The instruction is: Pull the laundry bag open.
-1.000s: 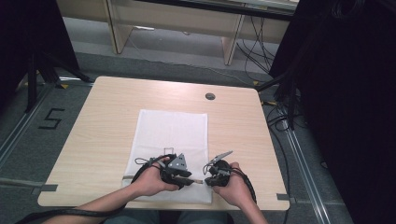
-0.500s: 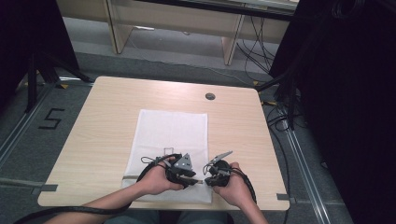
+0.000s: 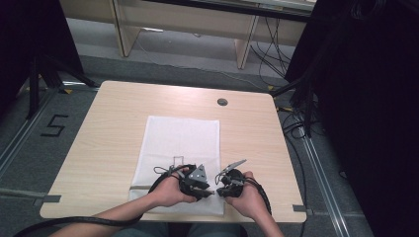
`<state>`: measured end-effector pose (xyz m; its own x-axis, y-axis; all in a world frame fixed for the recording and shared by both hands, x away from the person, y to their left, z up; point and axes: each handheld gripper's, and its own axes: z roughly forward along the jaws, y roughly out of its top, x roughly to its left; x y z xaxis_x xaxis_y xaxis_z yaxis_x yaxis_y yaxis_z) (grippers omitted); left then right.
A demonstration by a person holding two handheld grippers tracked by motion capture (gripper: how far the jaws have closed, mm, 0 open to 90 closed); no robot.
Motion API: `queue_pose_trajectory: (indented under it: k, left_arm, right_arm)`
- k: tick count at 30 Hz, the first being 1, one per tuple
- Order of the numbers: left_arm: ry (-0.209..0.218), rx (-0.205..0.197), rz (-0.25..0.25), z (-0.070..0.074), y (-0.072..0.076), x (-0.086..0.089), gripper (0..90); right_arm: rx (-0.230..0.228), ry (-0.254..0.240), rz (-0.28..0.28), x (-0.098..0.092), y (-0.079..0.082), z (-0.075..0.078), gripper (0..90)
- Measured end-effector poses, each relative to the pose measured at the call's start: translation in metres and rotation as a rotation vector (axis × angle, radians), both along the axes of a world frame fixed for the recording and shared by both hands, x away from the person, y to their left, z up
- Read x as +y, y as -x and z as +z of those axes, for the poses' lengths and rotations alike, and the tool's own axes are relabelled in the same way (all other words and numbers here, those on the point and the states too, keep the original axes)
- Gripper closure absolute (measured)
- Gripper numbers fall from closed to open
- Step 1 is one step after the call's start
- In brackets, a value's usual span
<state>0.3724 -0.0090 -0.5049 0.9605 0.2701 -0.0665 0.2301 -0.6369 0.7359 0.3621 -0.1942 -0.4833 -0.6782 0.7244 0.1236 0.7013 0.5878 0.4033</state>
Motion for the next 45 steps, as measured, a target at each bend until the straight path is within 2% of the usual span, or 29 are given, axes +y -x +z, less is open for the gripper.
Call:
queue_pose_trajectory:
  k: [1,2,3,6,12,15,16,20,21,25,28,31,36,38,39,40,45]
  left_arm:
    - [0.003,0.014,0.014,0.0,0.001,-0.001,68.0]
    - [-0.005,0.0,-0.001,0.001,0.0,-0.001,68.0]
    - [-0.004,0.01,0.005,0.0,0.0,-0.001,68.2]
    - [-0.006,0.003,-0.001,-0.001,0.001,-0.003,69.0]
    - [-0.009,-0.017,-0.02,-0.003,0.001,-0.008,69.4]
    - [-0.019,-0.02,-0.026,-0.003,0.001,-0.011,70.5]
    - [-0.028,-0.04,-0.042,-0.003,0.0,-0.011,71.5]
    - [-0.046,-0.062,-0.059,-0.001,0.001,-0.013,74.5]
    - [-0.054,-0.079,-0.074,0.0,0.001,-0.012,75.2]
    - [-0.01,-0.048,-0.053,0.002,0.002,-0.013,76.6]
    - [-0.024,-0.05,-0.063,0.002,0.002,-0.014,76.0]
    - [-0.013,-0.041,-0.045,0.002,0.001,-0.013,75.3]
    - [-0.009,-0.03,-0.052,0.001,0.001,-0.014,74.6]
    - [-0.012,-0.026,-0.057,-0.001,0.001,-0.015,74.7]
    - [-0.022,-0.04,-0.066,-0.001,0.0,-0.015,75.1]
    - [-0.019,-0.024,-0.059,-0.001,0.001,-0.016,76.0]
    - [-0.041,-0.041,-0.061,-0.001,0.001,-0.018,80.5]
  right_arm:
    - [0.01,-0.003,-0.01,0.0,0.001,0.0,90.0]
    - [0.017,-0.006,-0.017,0.001,0.001,0.0,90.0]
    - [0.007,-0.004,-0.011,0.0,0.001,0.0,90.0]
    - [-0.007,-0.005,0.004,0.0,0.0,0.0,90.0]
    - [0.007,-0.002,-0.007,0.0,0.0,0.0,90.0]
    - [-0.007,-0.003,0.0,-0.001,0.0,0.0,90.0]
    - [-0.007,-0.004,-0.002,-0.001,0.0,0.0,90.0]
    - [-0.004,-0.01,0.0,-0.001,-0.001,-0.001,90.0]
    - [-0.004,-0.011,0.0,-0.001,-0.001,-0.001,90.0]
    - [-0.002,-0.017,-0.001,-0.002,-0.001,-0.001,90.0]
    - [0.003,-0.017,-0.005,-0.002,-0.001,-0.001,90.0]
    - [-0.001,-0.019,0.0,-0.002,-0.001,-0.001,90.0]
    - [0.006,-0.026,-0.003,-0.002,-0.001,-0.001,90.0]
    - [0.022,-0.027,-0.016,-0.002,0.0,-0.001,90.0]
    - [0.02,-0.027,-0.014,-0.002,0.0,-0.001,90.0]
    - [0.019,-0.028,-0.013,-0.002,0.0,-0.001,90.0]
    - [0.013,-0.022,-0.013,-0.002,-0.001,-0.001,90.0]
